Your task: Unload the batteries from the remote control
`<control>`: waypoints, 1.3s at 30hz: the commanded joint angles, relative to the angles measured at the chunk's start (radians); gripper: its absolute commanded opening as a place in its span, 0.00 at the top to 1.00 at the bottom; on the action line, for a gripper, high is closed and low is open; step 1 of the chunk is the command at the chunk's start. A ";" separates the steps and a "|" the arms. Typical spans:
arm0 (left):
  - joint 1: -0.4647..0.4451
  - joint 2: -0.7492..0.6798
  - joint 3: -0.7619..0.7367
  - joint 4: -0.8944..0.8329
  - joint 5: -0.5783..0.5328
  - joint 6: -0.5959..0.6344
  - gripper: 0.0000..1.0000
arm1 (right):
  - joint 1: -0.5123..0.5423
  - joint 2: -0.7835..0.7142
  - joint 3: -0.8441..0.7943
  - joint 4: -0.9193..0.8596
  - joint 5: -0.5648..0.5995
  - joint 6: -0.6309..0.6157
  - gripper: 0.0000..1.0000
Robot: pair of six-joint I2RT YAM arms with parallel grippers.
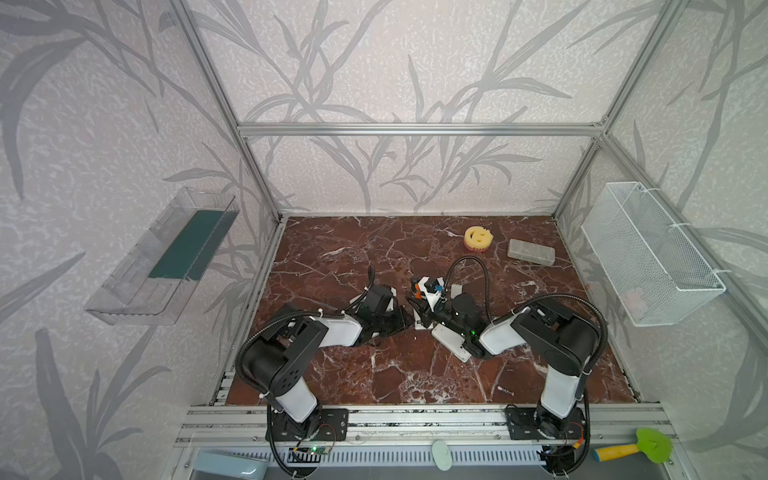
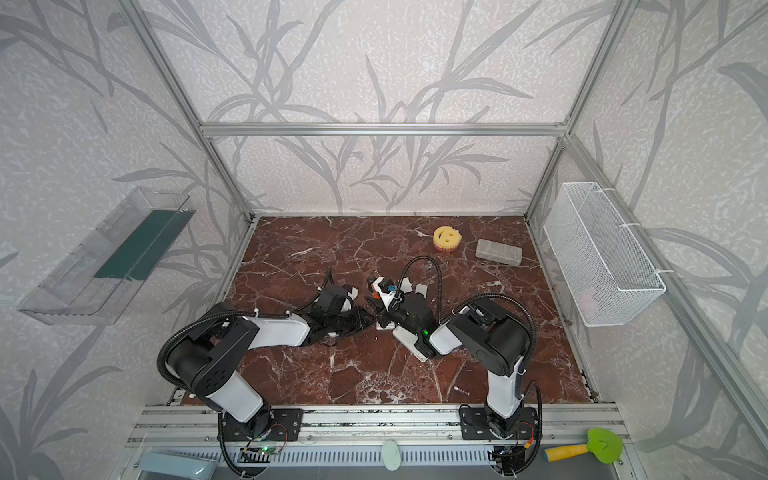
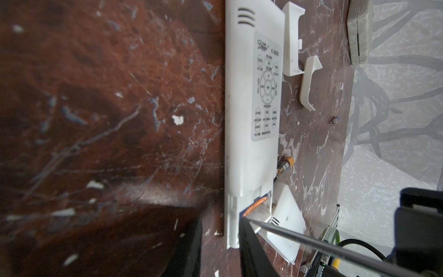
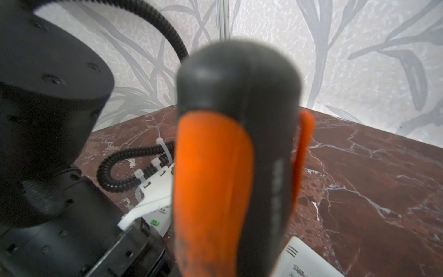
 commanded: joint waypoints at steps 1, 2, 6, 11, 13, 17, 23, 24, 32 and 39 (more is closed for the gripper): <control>0.003 0.009 0.028 -0.021 -0.004 0.012 0.71 | -0.015 -0.022 -0.002 0.089 -0.068 -0.009 1.00; 0.004 0.010 0.029 -0.021 -0.004 0.013 0.71 | -0.020 -0.019 -0.001 0.090 -0.075 -0.010 1.00; 0.002 0.018 0.035 -0.024 -0.003 0.012 0.71 | -0.036 -0.001 -0.001 0.104 -0.100 -0.007 1.00; 0.003 0.025 0.040 -0.027 0.001 0.013 0.71 | -0.053 0.040 0.001 0.132 -0.140 -0.012 1.00; 0.003 0.026 0.041 -0.030 -0.002 0.013 0.71 | -0.058 0.050 0.004 0.133 -0.155 -0.016 1.00; 0.002 0.029 0.048 -0.037 -0.002 0.014 0.72 | -0.063 0.054 0.009 0.133 -0.172 -0.017 1.00; 0.002 0.035 0.056 -0.040 0.001 0.015 0.72 | -0.069 0.047 0.013 0.133 -0.195 -0.018 1.00; 0.002 0.035 0.055 -0.040 -0.001 0.014 0.72 | -0.069 0.038 0.014 0.132 -0.199 -0.018 1.00; 0.002 0.037 0.050 -0.035 0.000 0.013 0.72 | -0.074 -0.005 0.031 0.096 -0.220 -0.022 1.00; 0.002 0.036 0.046 -0.035 0.001 0.013 0.72 | -0.083 0.020 0.039 0.112 -0.228 -0.012 1.00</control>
